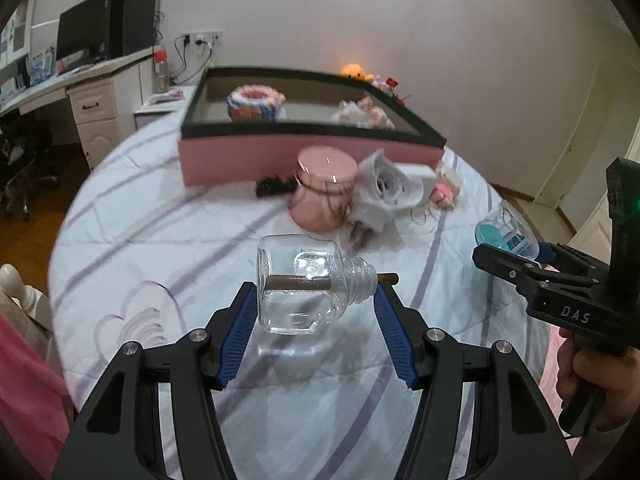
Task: Organize rigid objects
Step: 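Lower the glass bottle and blue heart dish into the pink box and release both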
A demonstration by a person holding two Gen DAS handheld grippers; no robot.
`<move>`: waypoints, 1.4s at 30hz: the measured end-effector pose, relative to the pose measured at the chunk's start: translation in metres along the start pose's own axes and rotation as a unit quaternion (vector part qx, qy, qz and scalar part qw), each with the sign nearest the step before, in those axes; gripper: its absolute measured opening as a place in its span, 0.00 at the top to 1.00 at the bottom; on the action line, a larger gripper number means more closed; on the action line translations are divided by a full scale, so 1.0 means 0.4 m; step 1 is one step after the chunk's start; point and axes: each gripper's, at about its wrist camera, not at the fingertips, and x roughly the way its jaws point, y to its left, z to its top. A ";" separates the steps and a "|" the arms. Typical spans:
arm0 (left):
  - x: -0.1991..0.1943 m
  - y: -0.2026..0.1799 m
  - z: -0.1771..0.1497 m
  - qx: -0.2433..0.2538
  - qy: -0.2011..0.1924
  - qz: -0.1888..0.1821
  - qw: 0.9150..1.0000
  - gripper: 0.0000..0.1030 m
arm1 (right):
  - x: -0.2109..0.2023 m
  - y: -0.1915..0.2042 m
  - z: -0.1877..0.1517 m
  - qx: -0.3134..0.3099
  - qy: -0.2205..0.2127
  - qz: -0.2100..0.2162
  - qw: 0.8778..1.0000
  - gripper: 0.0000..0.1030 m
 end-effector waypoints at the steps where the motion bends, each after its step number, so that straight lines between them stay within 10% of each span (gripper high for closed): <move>1: -0.010 0.005 0.011 0.001 -0.006 0.000 1.000 0.41 | -0.006 0.006 0.009 -0.002 -0.004 0.007 1.000 0.30; 16: -0.038 0.101 0.349 0.031 -0.094 0.030 0.995 0.41 | 0.037 0.016 0.341 -0.016 -0.058 0.047 0.997 0.30; 26: 0.133 0.144 0.531 0.023 -0.073 0.029 0.997 0.41 | 0.206 -0.028 0.500 0.025 -0.027 0.059 0.998 0.30; 42: 0.339 0.134 0.597 0.020 -0.016 0.030 0.999 0.40 | 0.385 -0.060 0.539 0.039 0.031 0.051 0.997 0.29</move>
